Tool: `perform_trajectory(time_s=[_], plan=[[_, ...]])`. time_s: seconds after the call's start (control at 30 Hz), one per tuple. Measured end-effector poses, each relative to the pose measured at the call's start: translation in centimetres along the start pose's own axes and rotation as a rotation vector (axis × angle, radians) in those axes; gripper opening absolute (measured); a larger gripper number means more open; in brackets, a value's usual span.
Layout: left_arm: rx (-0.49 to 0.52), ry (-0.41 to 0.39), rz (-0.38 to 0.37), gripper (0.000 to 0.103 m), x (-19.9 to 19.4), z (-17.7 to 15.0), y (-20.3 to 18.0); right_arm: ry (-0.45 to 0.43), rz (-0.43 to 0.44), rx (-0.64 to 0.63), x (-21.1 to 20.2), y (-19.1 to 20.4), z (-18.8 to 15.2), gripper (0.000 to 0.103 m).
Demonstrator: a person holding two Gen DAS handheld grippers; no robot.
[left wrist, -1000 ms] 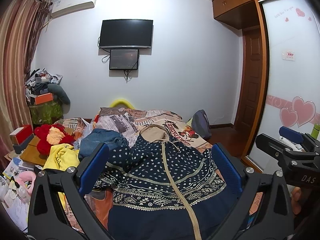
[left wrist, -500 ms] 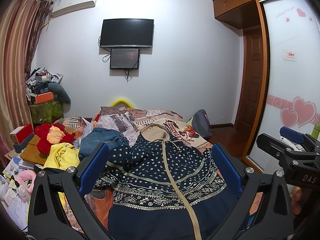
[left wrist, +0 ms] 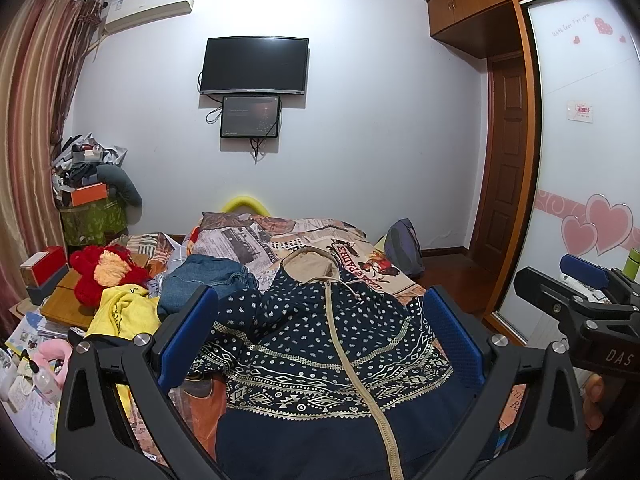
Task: Fold large clothes
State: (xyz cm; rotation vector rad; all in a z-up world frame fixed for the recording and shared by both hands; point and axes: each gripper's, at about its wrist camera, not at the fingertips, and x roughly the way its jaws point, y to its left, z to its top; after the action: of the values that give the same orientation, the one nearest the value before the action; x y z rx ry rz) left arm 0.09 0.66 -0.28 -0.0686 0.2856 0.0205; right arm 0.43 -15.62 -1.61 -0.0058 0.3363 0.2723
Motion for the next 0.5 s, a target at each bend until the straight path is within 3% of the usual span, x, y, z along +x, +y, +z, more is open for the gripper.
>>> perform_trajectory(time_s=[0.5], plan=[[-0.011,0.009,0.004,0.103,0.28,-0.32,0.40,0.005,-0.001,0.000,0.37,0.08,-0.34,0.103]])
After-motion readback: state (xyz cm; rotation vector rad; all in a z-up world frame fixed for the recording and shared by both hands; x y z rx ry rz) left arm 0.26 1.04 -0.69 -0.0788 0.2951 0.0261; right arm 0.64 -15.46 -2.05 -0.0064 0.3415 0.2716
